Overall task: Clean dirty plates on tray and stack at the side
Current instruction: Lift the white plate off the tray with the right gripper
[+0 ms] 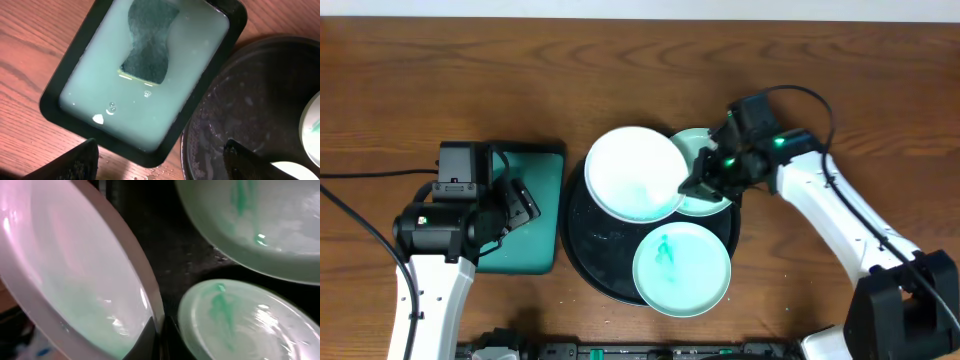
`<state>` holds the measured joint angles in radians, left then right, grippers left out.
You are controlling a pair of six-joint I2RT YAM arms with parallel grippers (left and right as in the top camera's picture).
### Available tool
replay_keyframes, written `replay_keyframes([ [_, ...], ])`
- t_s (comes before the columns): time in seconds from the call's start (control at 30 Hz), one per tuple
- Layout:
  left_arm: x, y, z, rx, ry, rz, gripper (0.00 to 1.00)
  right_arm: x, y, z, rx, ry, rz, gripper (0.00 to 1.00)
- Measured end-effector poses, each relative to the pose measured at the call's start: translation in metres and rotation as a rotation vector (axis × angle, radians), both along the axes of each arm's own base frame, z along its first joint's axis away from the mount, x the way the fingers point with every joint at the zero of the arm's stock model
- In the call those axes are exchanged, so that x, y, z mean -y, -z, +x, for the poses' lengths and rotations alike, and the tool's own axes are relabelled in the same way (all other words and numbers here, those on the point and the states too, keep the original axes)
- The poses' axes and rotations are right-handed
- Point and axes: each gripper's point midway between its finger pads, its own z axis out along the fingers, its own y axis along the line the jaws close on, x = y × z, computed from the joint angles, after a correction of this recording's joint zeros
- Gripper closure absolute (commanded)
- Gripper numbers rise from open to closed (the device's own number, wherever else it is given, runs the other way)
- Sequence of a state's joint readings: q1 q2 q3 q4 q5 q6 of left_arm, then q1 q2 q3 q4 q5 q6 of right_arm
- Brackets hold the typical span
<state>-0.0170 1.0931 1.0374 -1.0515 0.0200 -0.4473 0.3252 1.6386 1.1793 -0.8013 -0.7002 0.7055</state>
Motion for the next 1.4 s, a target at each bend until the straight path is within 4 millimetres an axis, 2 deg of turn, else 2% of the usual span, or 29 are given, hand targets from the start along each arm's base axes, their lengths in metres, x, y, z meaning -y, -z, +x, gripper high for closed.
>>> replay_keyframes([
  [0.13, 0.000, 0.000, 0.000, 0.000, 0.000, 0.000, 0.20, 0.007, -0.005, 0.016, 0.074, -0.001, 0.029, 0.98],
  [0.3, 0.000, 0.001, 0.000, -0.004, 0.001, 0.000, 0.20, 0.029, 0.005, 0.047, 0.255, 0.001, -0.112, 0.99],
  [0.4, 0.000, 0.004, 0.001, -0.018, 0.003, 0.001, 0.20, 0.034, 0.004, 0.059, 0.350, -0.026, -0.162, 0.98],
  [0.6, 0.000, 0.008, 0.002, -0.038, 0.003, 0.001, 0.20, 0.046, 0.007, 0.068, 0.449, -0.081, -0.259, 0.98],
  [0.77, 0.000, 0.010, 0.002, -0.045, 0.003, 0.001, 0.20, 0.058, -0.007, 0.071, 0.549, -0.109, -0.373, 0.98],
  [0.9, 0.000, 0.010, 0.002, -0.044, 0.003, 0.001, 0.20, 0.052, -0.021, 0.067, 0.640, -0.153, -0.454, 0.98],
  [1.23, 0.000, 0.010, 0.002, -0.044, 0.003, 0.001, 0.20, 0.007, -0.034, 0.053, 0.863, -0.282, -0.729, 0.99],
  [1.4, 0.000, 0.010, 0.002, -0.044, 0.003, 0.002, 0.20, 0.002, -0.052, 0.053, 0.985, -0.259, -0.912, 0.99],
])
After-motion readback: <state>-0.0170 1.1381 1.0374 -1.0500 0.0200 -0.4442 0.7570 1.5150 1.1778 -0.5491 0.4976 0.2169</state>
